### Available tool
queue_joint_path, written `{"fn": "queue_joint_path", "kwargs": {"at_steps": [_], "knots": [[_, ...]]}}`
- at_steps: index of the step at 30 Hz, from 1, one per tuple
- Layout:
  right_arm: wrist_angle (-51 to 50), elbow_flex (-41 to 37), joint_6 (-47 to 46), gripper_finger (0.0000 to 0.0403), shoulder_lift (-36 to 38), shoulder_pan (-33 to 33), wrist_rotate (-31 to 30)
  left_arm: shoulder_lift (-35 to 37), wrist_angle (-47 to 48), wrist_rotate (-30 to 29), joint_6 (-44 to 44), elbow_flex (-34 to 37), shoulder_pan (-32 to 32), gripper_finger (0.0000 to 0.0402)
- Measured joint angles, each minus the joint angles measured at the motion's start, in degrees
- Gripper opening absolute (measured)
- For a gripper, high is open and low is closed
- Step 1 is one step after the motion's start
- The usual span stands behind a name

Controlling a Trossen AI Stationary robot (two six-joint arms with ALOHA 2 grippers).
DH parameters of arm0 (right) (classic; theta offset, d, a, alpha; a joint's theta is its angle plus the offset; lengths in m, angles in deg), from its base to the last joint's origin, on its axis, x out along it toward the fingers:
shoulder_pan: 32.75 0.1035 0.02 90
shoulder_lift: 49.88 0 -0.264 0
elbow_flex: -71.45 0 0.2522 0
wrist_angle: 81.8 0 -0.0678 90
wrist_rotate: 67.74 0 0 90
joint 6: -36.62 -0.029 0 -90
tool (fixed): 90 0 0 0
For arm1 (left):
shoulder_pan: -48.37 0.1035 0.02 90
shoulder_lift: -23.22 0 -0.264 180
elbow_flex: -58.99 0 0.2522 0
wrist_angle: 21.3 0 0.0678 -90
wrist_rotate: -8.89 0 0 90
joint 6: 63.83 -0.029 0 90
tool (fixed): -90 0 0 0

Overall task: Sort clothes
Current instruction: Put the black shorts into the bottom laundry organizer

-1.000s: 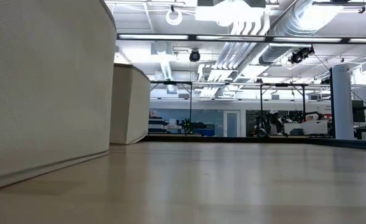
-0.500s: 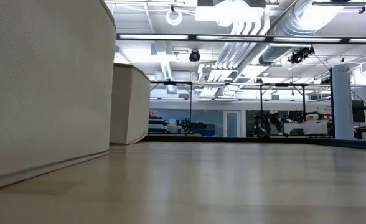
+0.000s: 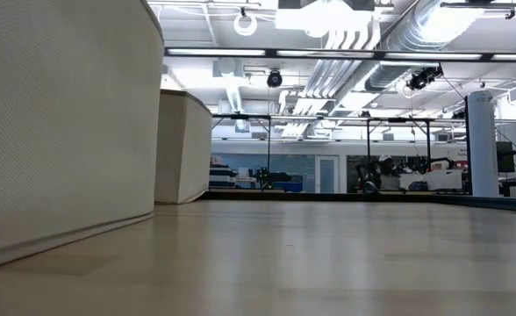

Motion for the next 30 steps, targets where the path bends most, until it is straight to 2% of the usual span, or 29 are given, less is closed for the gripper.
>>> {"fn": "queue_joint_path", "kwargs": {"at_steps": [6, 10, 14, 19, 22, 27, 30], "knots": [[0.0, 0.0, 0.0, 0.0227, 0.0, 0.0, 0.0, -0.1, -7.1, 1.3, -7.0, 4.9, 5.9, 0.0014], [-0.1, 0.0, -1.2, 0.0227, 0.0, 0.0, 0.0, -0.2, -8.2, 0.5, -5.9, 5.3, 7.5, 0.0029], [-0.4, 0.0, -1.4, 0.0227, 0.0, 0.0, 0.0, 1.6, -8.0, 1.3, -5.4, 5.1, 7.8, 0.0066], [-0.4, 0.0, -1.4, 0.0227, 0.0, 0.0, 0.0, 8.8, -4.9, 2.5, -5.3, 2.3, 8.0, 0.0129], [-0.4, 0.0, -1.4, 0.0227, 0.0, 0.0, 0.0, 14.4, -2.1, 2.8, -4.9, -1.1, 8.0, 0.0154], [-0.4, 0.0, -1.7, 0.0227, 0.0, 0.0, 0.0, 23.1, -0.9, -1.1, -1.9, -7.2, 6.7, 0.0162], [-0.4, 0.0, -1.7, 0.0227, 0.0, 0.0, -0.1, 25.6, -0.3, -3.0, -1.9, -10.2, 4.7, 0.0154]]}}
